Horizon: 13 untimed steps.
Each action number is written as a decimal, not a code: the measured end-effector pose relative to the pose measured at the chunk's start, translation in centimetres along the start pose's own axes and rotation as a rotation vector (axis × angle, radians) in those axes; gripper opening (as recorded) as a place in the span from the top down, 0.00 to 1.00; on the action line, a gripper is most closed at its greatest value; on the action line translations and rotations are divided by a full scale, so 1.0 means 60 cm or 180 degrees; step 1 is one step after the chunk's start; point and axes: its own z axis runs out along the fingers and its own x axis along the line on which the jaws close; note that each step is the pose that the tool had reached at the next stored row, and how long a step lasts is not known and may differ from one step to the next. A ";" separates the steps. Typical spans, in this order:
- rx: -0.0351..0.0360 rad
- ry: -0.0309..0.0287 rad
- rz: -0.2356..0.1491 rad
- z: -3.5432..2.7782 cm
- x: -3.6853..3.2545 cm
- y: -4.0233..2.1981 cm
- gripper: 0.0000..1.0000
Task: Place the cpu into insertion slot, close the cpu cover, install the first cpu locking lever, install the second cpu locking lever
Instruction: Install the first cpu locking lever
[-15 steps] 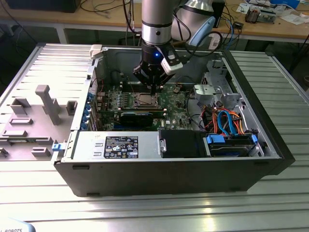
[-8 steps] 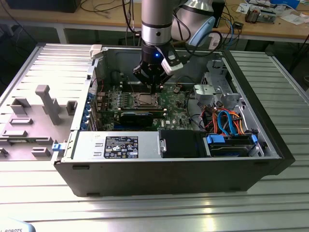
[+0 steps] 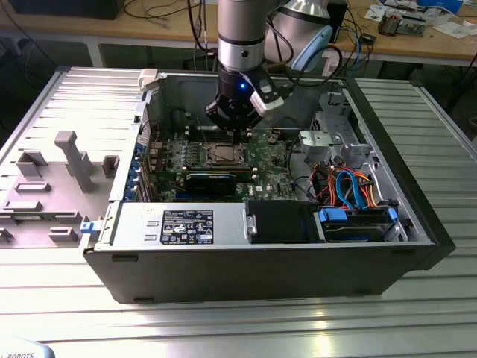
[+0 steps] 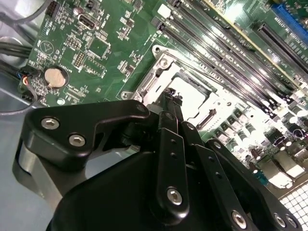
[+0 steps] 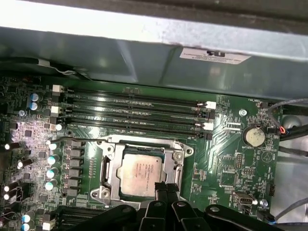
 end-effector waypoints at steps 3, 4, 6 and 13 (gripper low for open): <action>-0.0013 -0.0001 0.0042 0.001 0.007 0.001 0.89; -0.0012 0.0000 0.0062 0.001 0.008 0.001 0.89; -0.0013 0.0000 0.0103 0.001 0.010 0.001 0.89; -0.0015 0.0001 0.0122 0.001 0.011 0.001 0.89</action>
